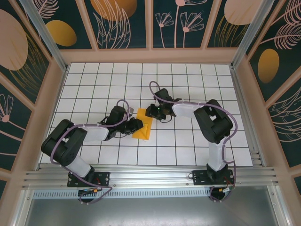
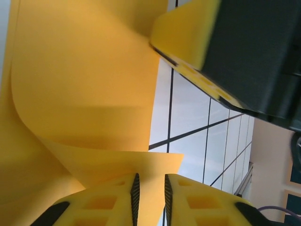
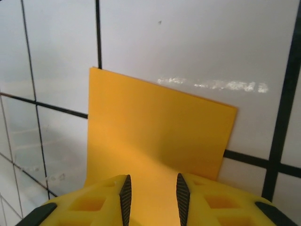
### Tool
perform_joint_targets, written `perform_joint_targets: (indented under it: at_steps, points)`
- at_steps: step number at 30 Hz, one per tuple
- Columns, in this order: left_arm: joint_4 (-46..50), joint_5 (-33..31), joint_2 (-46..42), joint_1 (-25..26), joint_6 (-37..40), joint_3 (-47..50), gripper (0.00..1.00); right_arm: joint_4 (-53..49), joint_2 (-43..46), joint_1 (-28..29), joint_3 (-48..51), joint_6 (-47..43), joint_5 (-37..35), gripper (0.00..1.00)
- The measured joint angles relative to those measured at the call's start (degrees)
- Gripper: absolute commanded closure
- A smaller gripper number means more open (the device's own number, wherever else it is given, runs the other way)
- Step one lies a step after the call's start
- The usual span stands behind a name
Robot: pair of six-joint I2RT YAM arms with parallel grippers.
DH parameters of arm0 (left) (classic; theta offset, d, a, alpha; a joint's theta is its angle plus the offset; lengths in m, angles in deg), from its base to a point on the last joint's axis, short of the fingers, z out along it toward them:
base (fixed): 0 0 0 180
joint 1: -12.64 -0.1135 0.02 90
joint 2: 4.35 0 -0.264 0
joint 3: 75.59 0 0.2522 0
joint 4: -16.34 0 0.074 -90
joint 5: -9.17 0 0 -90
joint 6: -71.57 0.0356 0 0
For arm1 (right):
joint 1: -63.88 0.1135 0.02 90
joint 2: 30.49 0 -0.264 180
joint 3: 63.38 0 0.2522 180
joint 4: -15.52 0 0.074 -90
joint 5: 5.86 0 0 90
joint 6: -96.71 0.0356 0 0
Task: Fold a paper plane with a square sheet of paper (pick it up from the middle)
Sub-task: Fold the triangle a second time at the center of the table.
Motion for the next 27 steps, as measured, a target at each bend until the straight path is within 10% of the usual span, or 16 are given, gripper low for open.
perform_joint_targets:
  at_steps: [27]
  points:
    - [-2.01, -0.15, 1.73, 0.0, -0.02, -0.26, 0.94, 3.54, 7.89, 0.96, 9.42, -4.48, 12.39, 0.73]
